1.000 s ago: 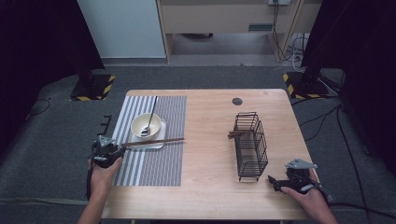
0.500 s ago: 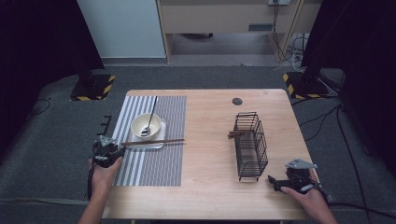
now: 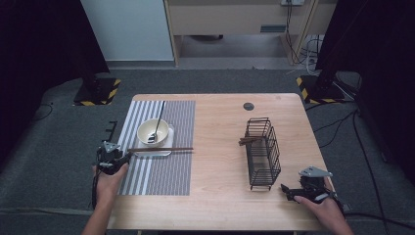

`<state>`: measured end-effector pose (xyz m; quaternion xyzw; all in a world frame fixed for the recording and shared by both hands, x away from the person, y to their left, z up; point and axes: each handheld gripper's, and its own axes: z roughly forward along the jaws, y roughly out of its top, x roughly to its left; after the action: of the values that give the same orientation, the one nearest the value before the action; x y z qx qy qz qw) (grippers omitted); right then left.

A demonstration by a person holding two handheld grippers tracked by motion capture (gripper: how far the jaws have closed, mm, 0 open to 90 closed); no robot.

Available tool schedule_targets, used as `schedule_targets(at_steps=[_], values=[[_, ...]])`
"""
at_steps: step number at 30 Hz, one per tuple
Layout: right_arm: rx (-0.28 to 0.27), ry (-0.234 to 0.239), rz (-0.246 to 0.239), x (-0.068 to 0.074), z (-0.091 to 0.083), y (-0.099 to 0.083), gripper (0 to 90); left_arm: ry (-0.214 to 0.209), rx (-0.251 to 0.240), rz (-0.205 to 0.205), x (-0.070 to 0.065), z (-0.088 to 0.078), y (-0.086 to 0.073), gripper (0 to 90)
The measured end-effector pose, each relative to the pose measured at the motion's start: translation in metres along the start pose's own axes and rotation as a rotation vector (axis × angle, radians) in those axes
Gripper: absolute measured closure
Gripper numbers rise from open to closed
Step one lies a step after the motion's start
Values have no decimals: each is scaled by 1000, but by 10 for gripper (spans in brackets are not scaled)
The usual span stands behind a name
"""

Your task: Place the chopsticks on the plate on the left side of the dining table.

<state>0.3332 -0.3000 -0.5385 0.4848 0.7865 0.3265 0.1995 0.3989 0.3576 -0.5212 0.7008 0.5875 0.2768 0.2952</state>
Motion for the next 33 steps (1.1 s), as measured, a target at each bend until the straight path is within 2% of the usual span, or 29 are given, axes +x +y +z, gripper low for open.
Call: schedule_targets(at_steps=[28, 33], values=[[0, -1, 0, 0, 0, 0, 1, -3, -1, -7, 2, 1, 0, 562], [0, -1, 1, 0, 0, 0, 2, -28, 10, -12, 1, -3, 0, 495]])
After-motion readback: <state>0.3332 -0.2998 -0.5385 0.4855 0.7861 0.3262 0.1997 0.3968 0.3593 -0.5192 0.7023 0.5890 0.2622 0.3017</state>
